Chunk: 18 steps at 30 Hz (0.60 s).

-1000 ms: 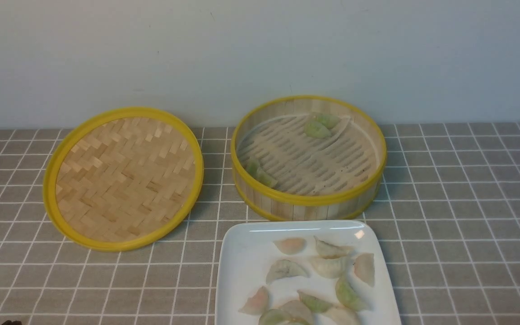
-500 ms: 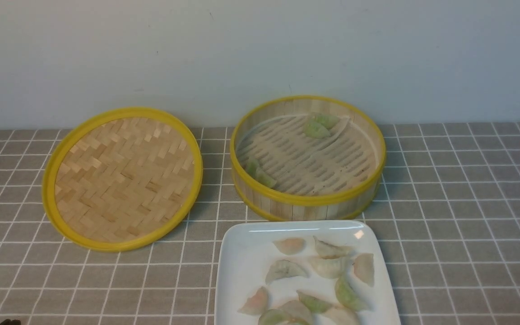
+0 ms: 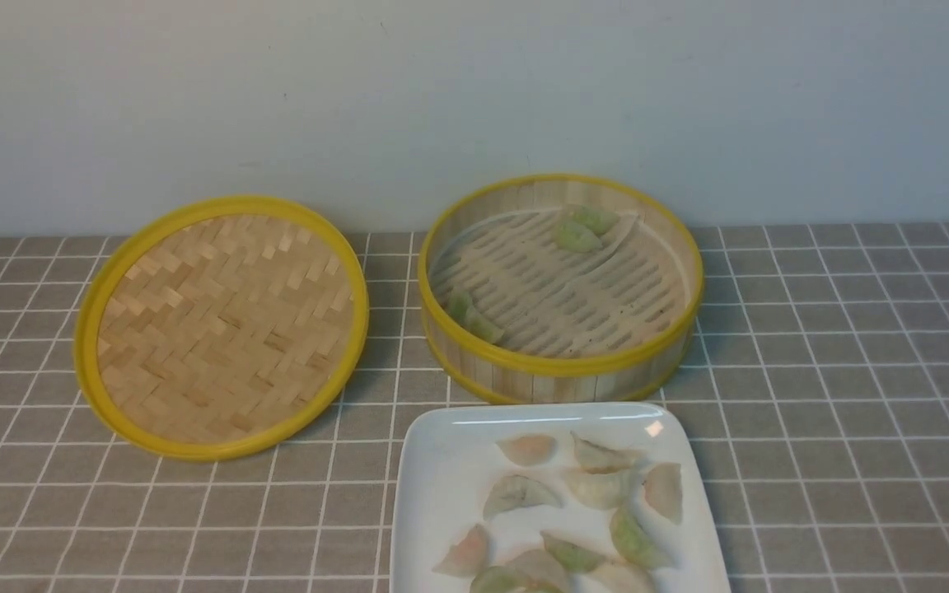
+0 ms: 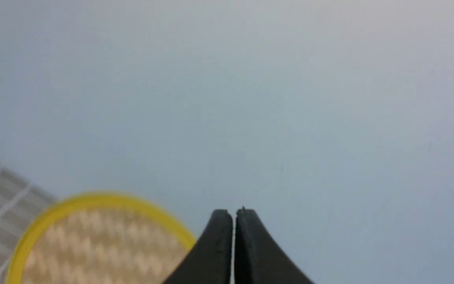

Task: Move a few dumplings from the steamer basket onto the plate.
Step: Use the left arm to grab a dumpling from the steamer

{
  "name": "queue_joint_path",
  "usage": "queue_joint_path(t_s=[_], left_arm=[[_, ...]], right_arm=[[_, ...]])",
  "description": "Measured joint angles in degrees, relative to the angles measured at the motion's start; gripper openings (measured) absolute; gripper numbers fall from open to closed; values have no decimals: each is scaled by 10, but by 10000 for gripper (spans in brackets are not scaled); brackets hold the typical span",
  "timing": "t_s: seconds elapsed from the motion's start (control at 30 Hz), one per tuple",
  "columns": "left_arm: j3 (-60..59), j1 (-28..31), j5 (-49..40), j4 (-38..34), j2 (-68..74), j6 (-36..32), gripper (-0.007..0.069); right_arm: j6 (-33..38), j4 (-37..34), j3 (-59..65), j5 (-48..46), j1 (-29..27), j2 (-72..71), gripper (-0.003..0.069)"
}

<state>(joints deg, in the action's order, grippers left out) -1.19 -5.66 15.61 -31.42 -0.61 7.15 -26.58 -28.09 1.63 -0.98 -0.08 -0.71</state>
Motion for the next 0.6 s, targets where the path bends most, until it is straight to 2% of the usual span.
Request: queue_joint_path(t_s=[0.13,0.17,0.2,0.33,0.43,0.47,0.5,0.6], left_arm=[[72,0,-4,-2,21,-2,-5],[140,0,-60,12,69,-13,-5],[148,0,-68,12,76,-14,-5],[330,0,-301,54,272,-47,-5],[487,0,-514,71,456,-102,-5],[505,0,-525,72,467,-106,-5],[554,0,-599,75,539,-126,-5],[673,-13,-716,83,685,-163,-5]], right_arm=[[12,15,-23,-27,0,0,-13],[34,43,-79,-79,0,5,-13],[37,46,-79,-79,0,10,-13],[108,113,-251,-242,0,118,-13],[170,146,-375,-400,0,245,-13],[173,148,-382,-409,0,253,-13],[200,154,-423,-467,0,302,-13],[248,160,-487,-549,1,391,-13]])
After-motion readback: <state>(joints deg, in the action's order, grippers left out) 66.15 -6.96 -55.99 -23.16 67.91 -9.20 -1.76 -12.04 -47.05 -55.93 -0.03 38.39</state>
